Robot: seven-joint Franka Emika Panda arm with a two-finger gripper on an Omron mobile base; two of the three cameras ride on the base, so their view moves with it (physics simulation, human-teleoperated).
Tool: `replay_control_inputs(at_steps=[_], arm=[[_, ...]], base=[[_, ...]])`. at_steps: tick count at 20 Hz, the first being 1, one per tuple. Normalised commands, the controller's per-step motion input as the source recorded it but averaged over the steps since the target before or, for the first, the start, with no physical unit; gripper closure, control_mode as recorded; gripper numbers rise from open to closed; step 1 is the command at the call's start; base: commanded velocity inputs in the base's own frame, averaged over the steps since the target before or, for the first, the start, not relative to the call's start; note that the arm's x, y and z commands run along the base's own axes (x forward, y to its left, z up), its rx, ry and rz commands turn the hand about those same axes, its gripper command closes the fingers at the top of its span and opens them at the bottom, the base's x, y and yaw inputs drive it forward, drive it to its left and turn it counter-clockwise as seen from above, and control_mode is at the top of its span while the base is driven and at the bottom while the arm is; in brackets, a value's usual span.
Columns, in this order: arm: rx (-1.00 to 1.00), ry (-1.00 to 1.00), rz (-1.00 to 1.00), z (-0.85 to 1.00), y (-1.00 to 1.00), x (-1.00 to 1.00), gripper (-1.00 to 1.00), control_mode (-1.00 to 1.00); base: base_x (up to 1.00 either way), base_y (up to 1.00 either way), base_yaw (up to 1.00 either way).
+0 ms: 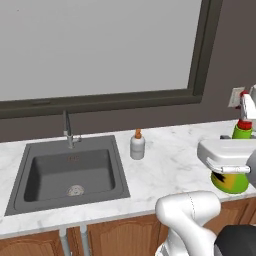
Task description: Locate and retrieve the spray and soap dispenser from the cabinet. Place them next to the sink.
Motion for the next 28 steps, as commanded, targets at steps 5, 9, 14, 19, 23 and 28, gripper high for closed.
replay_control_inputs(at_steps=[5, 9, 14, 19, 23, 28], arm=[[0.00, -0.02, 0.06, -0.04, -0.07, 0.33, 1.00, -1.00], [0.03, -0.02, 0.17, -0.17, -0.35, 0.64, 1.00, -1.00], [0.02, 0.03, 0.25, -0.42, -0.36, 0.67, 1.00, -1.00], [0.00, 0.01, 0.32, -0.63, -0.27, 0.64, 1.00, -1.00], [0.01, -0.02, 0.40, -0.60, -0.13, 0.50, 1.00, -1.00], [0.02, -0.02, 0.43, -0.52, -0.06, 0.42, 1.00, -1.00]], base=[[0.00, 0.00, 0.00], [0.00, 0.00, 0.00], [0.00, 0.00, 0.00], [0.00, 0.00, 0.00], [0.00, 0.00, 0.00], [0.00, 0.00, 0.00]])
